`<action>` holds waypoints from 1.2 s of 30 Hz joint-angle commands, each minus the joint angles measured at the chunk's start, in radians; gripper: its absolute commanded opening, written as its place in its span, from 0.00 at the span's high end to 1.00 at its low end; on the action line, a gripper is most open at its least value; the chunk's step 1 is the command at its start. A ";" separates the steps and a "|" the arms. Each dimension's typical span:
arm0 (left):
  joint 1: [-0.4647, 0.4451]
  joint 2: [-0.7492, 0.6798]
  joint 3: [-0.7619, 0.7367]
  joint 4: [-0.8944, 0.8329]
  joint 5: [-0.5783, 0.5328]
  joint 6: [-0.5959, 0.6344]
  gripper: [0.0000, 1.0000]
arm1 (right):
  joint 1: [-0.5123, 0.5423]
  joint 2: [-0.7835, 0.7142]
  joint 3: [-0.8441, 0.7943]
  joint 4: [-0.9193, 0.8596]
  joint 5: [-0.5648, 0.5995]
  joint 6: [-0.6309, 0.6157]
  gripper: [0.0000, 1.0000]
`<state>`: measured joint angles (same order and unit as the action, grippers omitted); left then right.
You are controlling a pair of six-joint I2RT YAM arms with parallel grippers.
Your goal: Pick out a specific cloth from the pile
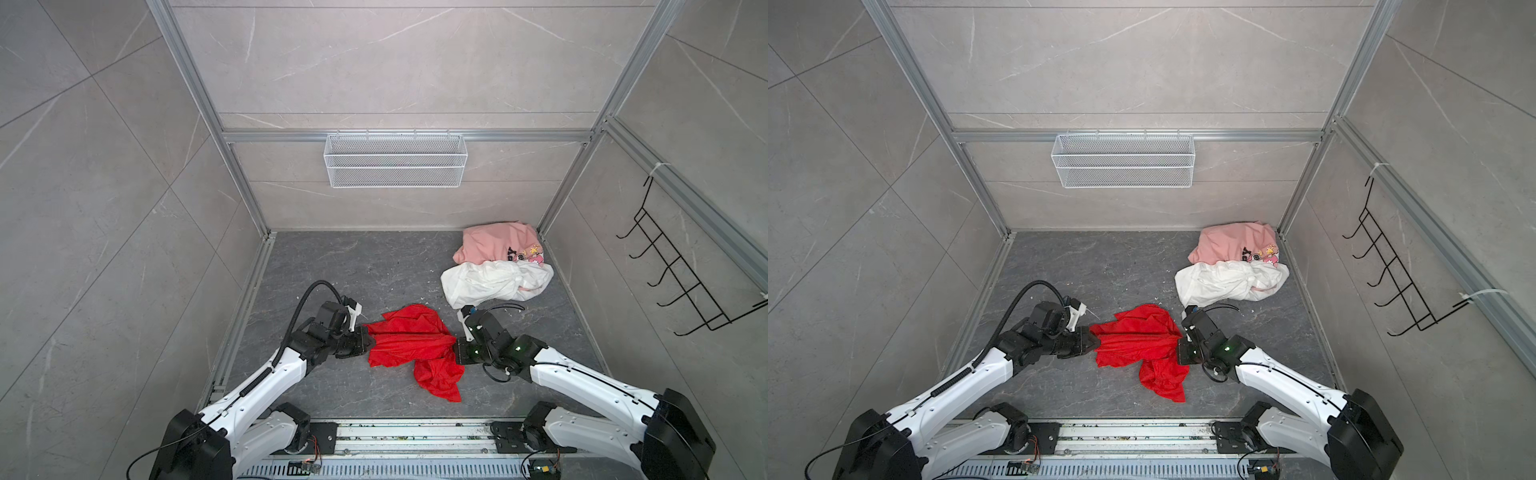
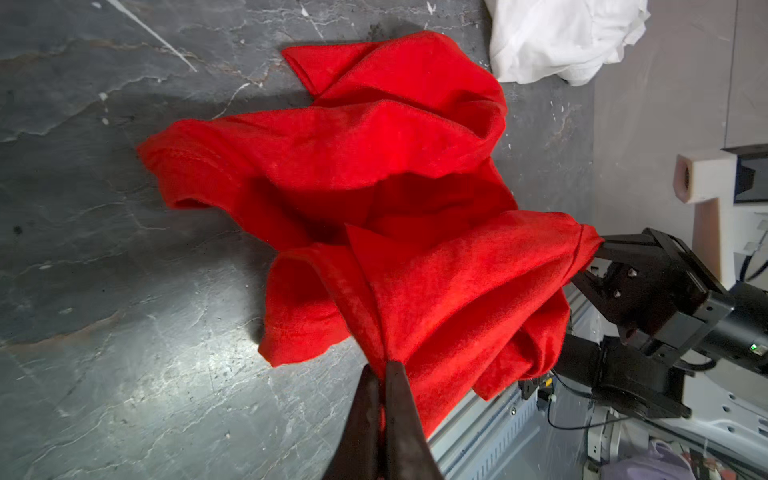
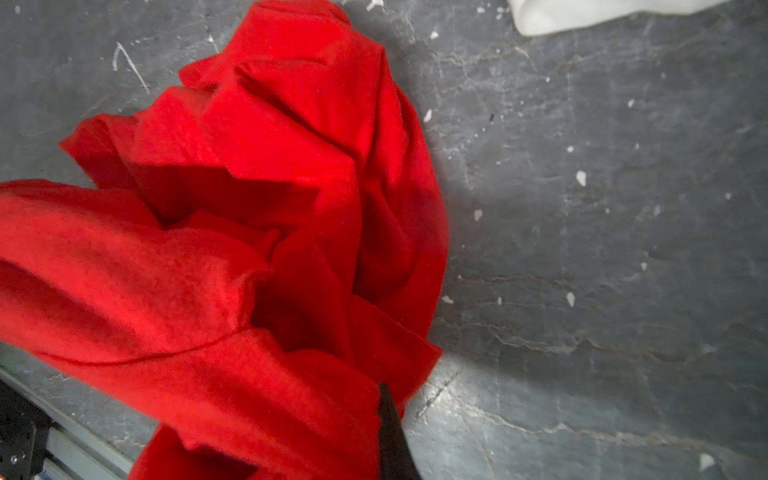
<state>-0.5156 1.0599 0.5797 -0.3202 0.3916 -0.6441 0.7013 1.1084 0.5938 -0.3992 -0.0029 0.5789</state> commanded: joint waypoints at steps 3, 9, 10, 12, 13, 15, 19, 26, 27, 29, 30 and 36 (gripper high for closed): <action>0.001 0.060 -0.053 0.099 -0.063 -0.040 1.00 | 0.003 0.033 -0.041 0.027 0.073 0.058 0.95; 0.007 0.095 -0.080 0.111 -0.077 -0.040 1.00 | 0.002 0.033 -0.088 0.054 0.094 0.085 0.88; 0.007 0.095 -0.083 0.115 -0.073 -0.040 1.00 | 0.002 0.028 -0.093 0.057 0.095 0.085 0.87; 0.007 0.094 -0.087 0.122 -0.063 -0.040 1.00 | 0.003 0.023 -0.093 0.057 0.093 0.081 0.82; 0.007 0.092 -0.086 0.125 -0.055 -0.037 1.00 | 0.003 0.019 -0.090 0.055 0.090 0.078 0.79; 0.007 0.084 -0.076 0.113 -0.054 -0.027 0.98 | 0.002 0.009 -0.074 0.036 0.091 0.067 0.64; 0.007 0.040 -0.043 0.073 -0.075 0.005 0.68 | 0.003 -0.041 -0.023 -0.036 0.116 0.039 0.42; 0.013 -0.042 0.074 -0.026 -0.146 0.069 0.30 | 0.003 -0.149 0.070 -0.105 0.209 -0.057 0.24; 0.015 -0.050 0.093 -0.040 -0.166 0.082 0.24 | 0.003 -0.166 0.074 -0.088 0.233 -0.081 0.23; 0.033 -0.058 0.125 -0.062 -0.185 0.110 0.22 | 0.003 -0.198 0.066 -0.040 0.279 -0.150 0.21; 0.050 -0.062 0.142 -0.078 -0.192 0.122 0.21 | 0.003 -0.214 0.055 -0.002 0.307 -0.188 0.18; 0.117 -0.089 0.194 -0.108 -0.438 0.225 0.15 | 0.002 -0.225 -0.072 0.299 0.740 -0.303 0.08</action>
<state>-0.4145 0.9951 0.7410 -0.3897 0.1261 -0.5137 0.7048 0.8654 0.5835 -0.2615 0.4526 0.3630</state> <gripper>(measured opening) 0.847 0.920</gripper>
